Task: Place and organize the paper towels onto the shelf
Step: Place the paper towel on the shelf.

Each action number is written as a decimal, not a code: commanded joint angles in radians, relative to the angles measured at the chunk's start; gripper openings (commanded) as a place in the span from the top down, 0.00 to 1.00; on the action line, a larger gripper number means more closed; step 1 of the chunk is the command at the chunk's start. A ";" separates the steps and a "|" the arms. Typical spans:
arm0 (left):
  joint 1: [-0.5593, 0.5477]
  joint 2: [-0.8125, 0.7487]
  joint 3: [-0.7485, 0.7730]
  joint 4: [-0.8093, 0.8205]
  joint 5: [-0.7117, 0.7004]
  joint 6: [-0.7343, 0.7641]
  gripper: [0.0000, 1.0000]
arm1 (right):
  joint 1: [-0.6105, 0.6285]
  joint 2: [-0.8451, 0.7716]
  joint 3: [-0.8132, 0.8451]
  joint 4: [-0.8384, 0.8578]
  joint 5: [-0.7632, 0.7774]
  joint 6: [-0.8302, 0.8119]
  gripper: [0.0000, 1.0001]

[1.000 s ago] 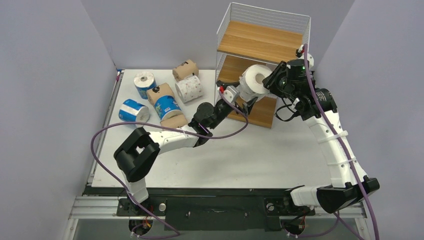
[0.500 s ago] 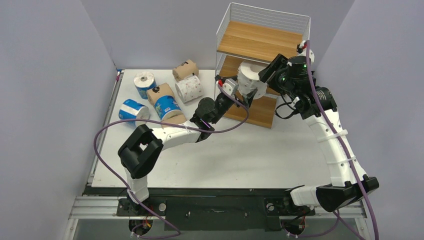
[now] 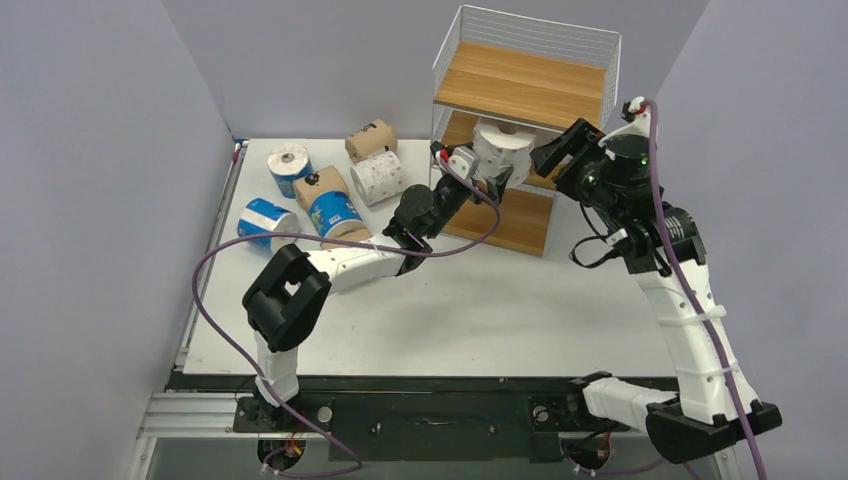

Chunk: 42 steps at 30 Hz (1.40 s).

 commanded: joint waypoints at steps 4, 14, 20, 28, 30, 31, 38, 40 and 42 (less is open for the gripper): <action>0.019 0.038 0.093 -0.031 -0.018 0.030 0.02 | -0.004 -0.187 -0.137 0.074 0.002 -0.042 0.36; 0.023 0.100 0.186 -0.089 -0.029 0.096 0.03 | 0.004 -0.473 -0.436 0.202 -0.037 -0.125 0.37; 0.029 0.145 0.252 -0.122 -0.053 0.114 0.03 | 0.005 -0.615 -0.596 0.252 -0.067 -0.125 0.38; 0.031 0.198 0.317 -0.128 -0.102 0.129 0.03 | 0.009 -0.736 -0.725 0.271 -0.088 -0.113 0.38; 0.031 0.211 0.333 -0.128 -0.114 0.135 0.03 | 0.013 -0.753 -0.738 0.262 -0.078 -0.119 0.38; 0.030 0.215 0.343 -0.128 -0.119 0.139 0.03 | 0.015 -0.763 -0.745 0.259 -0.070 -0.123 0.38; 0.031 0.262 0.397 -0.147 -0.140 0.154 0.03 | 0.031 -0.786 -0.763 0.250 -0.056 -0.143 0.39; 0.035 0.273 0.412 -0.153 -0.139 0.149 0.03 | 0.037 -0.784 -0.769 0.246 -0.041 -0.154 0.39; 0.035 0.283 0.429 -0.157 -0.135 0.141 0.03 | 0.040 -0.790 -0.779 0.240 -0.023 -0.162 0.39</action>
